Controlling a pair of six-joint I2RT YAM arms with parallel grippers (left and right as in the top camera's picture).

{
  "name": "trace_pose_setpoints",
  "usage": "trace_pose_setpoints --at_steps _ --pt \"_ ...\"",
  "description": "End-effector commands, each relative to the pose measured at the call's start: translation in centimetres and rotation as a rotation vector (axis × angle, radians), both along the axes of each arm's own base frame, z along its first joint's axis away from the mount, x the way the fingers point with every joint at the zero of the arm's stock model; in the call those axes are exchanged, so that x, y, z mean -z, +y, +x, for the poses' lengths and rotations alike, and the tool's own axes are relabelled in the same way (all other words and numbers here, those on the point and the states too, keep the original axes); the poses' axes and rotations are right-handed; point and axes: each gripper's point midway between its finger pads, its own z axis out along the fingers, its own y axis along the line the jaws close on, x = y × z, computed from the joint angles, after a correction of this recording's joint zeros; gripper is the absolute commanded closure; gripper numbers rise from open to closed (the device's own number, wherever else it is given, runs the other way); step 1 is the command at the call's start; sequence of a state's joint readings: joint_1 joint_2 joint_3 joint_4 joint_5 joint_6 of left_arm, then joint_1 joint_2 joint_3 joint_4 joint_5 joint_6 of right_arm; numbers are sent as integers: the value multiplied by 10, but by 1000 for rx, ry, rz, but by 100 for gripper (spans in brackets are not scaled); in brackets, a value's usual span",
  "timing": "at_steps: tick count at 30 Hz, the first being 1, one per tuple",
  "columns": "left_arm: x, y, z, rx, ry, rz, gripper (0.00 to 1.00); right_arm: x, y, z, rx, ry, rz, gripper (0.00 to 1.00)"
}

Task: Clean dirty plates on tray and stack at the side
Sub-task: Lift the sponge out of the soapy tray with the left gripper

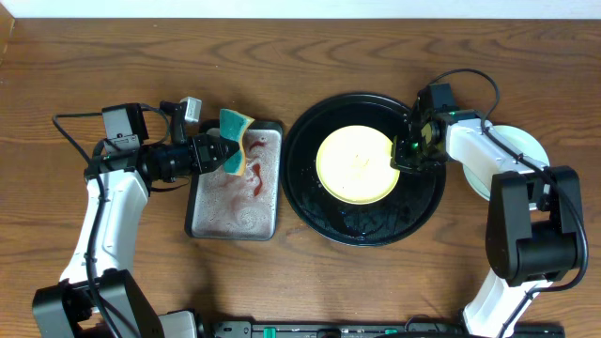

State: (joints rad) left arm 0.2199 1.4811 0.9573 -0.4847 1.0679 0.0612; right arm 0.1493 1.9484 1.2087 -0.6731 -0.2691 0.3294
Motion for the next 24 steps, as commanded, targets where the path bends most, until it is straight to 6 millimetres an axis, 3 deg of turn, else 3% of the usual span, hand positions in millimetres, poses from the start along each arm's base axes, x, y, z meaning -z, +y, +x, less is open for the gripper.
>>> trace_pose_setpoints --at_steps 1,21,24 --pt "-6 -2 -2 20 -37 -12 93 17 -12 -12 12 47 -74 99" --pt "-6 -2 -2 21 -40 -10 92 17 -12 -15 8 58 -75 99" --pt "8 0 -2 -8 9 65 92 18 -9 -25 -34 86 -84 99"
